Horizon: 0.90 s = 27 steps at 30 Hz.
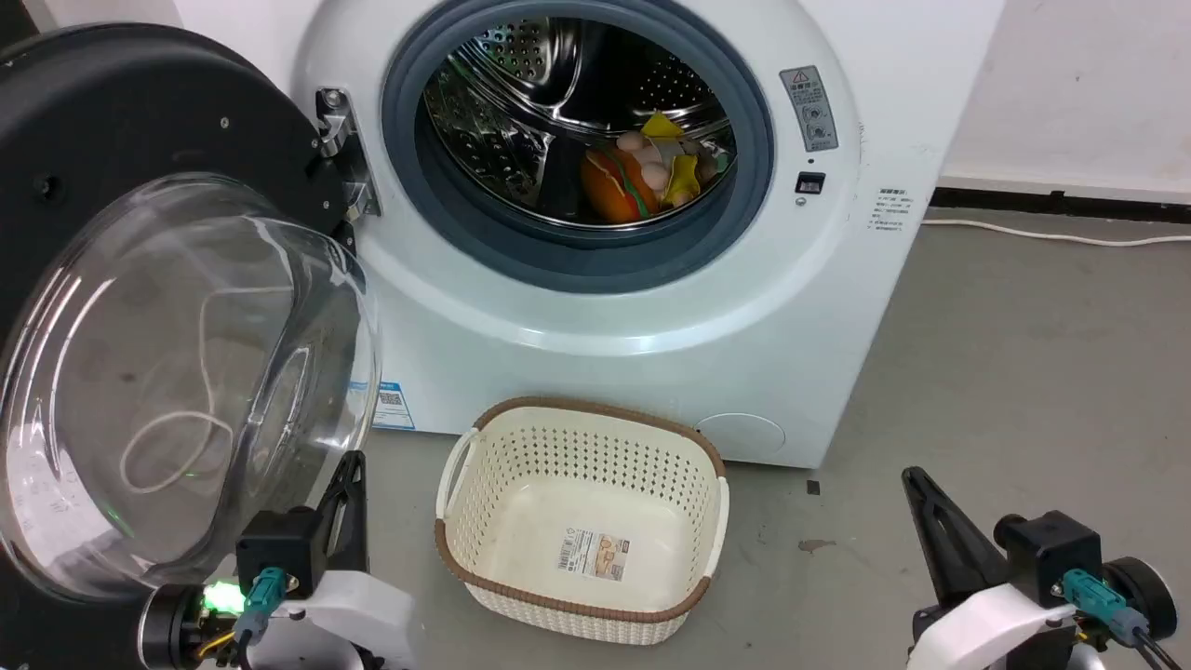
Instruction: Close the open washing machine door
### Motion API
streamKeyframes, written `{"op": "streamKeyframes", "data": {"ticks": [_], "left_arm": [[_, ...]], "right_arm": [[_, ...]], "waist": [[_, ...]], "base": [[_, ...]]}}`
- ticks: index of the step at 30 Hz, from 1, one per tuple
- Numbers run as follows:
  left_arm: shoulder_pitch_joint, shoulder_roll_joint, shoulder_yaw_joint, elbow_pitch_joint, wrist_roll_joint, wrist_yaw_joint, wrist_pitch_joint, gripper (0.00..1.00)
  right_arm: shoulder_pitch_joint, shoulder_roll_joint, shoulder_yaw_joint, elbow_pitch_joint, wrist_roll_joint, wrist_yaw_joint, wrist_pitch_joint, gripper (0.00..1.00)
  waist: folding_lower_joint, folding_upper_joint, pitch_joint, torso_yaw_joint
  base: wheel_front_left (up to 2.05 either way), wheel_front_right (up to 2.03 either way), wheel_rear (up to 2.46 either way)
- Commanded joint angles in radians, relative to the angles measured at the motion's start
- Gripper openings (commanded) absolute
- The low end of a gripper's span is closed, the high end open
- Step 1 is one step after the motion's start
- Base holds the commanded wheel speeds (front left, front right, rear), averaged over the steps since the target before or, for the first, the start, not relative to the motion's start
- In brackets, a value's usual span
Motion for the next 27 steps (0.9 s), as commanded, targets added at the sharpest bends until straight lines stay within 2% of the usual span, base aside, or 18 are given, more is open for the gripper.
{"op": "streamKeyframes", "data": {"ticks": [1,27], "left_arm": [[0.014,0.0,0.0,-0.004,0.003,-0.005,0.0,0.0],[0.014,0.0,0.0,-0.004,0.003,-0.005,0.0,0.0]], "right_arm": [[-0.014,0.0,-0.002,-0.005,-0.005,0.001,0.0,0.0],[-0.014,0.0,-0.002,-0.005,-0.005,0.001,0.0,0.0]], "waist": [[0.0,-0.0001,0.0,0.0],[0.0,-0.0001,0.0,0.0]], "base": [[0.0,0.0,0.0],[0.0,0.0,0.0]]}}
